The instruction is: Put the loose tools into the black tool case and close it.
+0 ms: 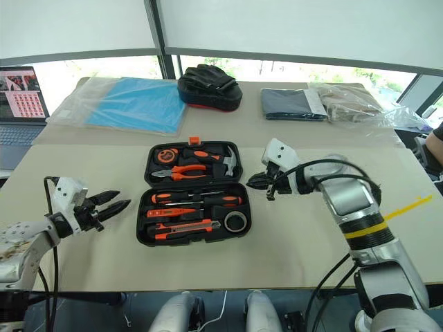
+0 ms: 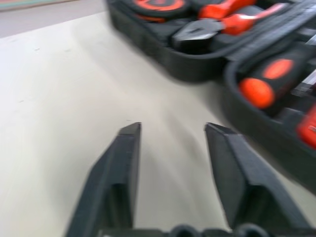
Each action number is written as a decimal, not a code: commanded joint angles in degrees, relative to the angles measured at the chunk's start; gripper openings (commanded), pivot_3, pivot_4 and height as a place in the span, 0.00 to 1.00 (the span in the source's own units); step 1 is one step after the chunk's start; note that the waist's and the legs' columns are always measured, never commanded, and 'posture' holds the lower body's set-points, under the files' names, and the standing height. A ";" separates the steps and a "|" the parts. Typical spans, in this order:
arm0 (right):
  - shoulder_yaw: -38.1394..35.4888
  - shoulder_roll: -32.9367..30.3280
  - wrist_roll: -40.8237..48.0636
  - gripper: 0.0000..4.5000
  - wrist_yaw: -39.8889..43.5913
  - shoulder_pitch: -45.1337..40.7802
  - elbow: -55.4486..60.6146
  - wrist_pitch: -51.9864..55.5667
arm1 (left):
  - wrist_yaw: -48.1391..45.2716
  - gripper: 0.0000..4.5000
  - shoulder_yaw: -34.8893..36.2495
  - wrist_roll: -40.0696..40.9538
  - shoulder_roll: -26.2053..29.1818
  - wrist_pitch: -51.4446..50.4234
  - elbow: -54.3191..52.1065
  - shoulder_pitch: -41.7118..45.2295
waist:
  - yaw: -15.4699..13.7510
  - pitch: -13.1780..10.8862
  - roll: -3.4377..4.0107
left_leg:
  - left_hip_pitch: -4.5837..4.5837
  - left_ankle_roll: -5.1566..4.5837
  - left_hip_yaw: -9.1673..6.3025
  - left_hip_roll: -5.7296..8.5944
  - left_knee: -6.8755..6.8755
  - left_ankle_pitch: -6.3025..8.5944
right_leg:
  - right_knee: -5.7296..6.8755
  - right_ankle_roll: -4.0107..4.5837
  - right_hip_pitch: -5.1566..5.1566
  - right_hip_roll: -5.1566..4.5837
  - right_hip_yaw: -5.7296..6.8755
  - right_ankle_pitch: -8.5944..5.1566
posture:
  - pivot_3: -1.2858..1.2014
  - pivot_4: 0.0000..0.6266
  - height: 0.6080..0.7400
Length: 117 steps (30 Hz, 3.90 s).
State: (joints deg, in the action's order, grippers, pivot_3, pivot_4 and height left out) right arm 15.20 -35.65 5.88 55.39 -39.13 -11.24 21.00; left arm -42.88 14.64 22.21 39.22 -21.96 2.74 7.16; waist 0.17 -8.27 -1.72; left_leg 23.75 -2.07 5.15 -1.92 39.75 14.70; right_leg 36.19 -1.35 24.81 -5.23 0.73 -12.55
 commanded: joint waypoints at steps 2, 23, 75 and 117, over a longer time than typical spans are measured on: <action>0.09 6.54 -2.94 0.00 -3.66 -2.44 -10.63 -10.21 | 2.54 0.09 -3.89 -2.38 -1.75 -2.73 -0.09 3.56 | 0.40 0.00 0.00 | -0.05 0.00 0.01 0.02 0.00 0.00 | 0.00 0.00 -0.07 0.01 -0.01 0.00 | 0.52 0.24 1.00; -0.07 6.64 1.65 0.00 6.46 10.48 9.89 0.76 | -11.71 0.00 -13.45 -4.65 -2.23 1.56 -0.62 4.48 | 0.04 -0.01 0.02 | 0.00 -0.08 -0.06 0.02 -0.03 0.05 | -0.10 -0.07 -0.10 -0.06 -0.01 0.02 | 0.52 0.24 1.00; -1.32 12.00 6.48 1.00 -20.00 -16.29 -11.33 56.91 | 10.87 0.18 -10.50 0.68 -4.18 -43.51 6.74 29.08 | 0.67 0.08 -0.05 | -0.82 0.09 -0.16 0.01 -0.08 -0.43 | 0.06 0.09 -0.75 0.04 -0.09 0.28 | 0.52 0.24 1.00; -11.57 12.38 12.33 0.99 -26.64 -15.53 -1.17 68.84 | 5.37 0.86 -4.88 6.97 1.25 -46.66 3.56 27.80 | 0.88 0.04 -0.07 | 0.12 0.15 -0.08 0.10 -0.82 -0.49 | -0.19 0.08 0.28 -0.01 -0.11 0.33 | 0.52 0.24 1.00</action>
State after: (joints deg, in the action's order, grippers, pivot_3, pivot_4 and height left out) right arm 3.76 -22.70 18.17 29.62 -53.81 -13.93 88.99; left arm -37.54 9.91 29.34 39.74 -68.80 6.63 33.66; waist 1.05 -8.23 -1.80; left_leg 23.88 -1.92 5.08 -1.82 38.93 14.21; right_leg 36.00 -1.27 25.09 -5.23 0.62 -12.22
